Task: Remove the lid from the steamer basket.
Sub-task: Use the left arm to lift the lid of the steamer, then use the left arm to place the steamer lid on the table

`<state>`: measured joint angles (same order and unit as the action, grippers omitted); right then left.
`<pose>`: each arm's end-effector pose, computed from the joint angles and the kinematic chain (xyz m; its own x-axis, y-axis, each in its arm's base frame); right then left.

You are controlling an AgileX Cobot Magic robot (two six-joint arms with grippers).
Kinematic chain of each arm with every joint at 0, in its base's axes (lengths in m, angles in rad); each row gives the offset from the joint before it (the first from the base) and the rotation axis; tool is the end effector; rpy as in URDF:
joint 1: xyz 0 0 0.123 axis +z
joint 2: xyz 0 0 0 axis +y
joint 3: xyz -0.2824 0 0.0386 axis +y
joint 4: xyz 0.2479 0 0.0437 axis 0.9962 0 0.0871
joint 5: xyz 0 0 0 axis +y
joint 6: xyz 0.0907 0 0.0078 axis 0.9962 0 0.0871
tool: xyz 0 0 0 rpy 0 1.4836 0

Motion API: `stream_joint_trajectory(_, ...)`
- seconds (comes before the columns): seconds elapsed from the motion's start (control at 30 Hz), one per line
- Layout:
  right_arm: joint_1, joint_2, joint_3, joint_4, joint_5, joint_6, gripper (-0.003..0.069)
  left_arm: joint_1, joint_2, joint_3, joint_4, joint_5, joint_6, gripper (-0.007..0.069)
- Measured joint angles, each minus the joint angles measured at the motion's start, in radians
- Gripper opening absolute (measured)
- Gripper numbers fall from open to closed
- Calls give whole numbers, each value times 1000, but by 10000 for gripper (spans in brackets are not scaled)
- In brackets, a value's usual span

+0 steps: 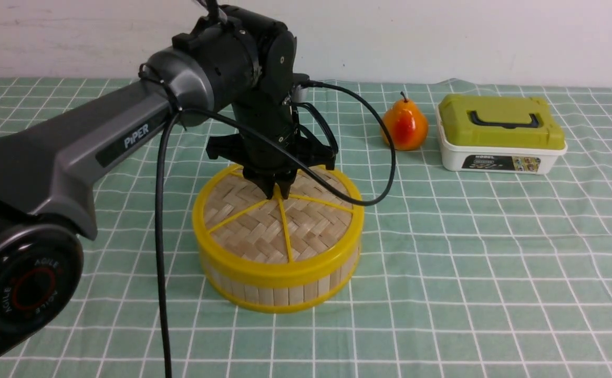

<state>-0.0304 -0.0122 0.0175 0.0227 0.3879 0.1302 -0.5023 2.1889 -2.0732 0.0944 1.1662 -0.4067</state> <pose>0.0520 -0.0008 0.1730 -0.2942 0.1597 -0.9423 0.0673 0.9870 0.1462 0.4243 -0.2240 0.2612 -0.9228 0.0965 -0.3730 0.1270 0.9902 -0.0581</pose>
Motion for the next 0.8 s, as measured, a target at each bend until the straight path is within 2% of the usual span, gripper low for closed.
stream_joint_trajectory(0.3, 0, 0, 0, 0, 0, 0, 241, 0, -22, -67, -1, 73, 17, 110)
stream_joint_trajectory(0.53, 0, 0, 0, 0, 0, 0, 241, 0, -170, -215, 57, 77, 68, 110)
stream_joint_trajectory(0.67, 0, 0, 0, 0, 0, 0, 241, 4, -239, -221, 101, 77, 120, 110)
stream_joint_trajectory(0.8, 0, 0, 0, 0, 0, 0, 241, 70, -365, -124, 157, 77, 140, 110)
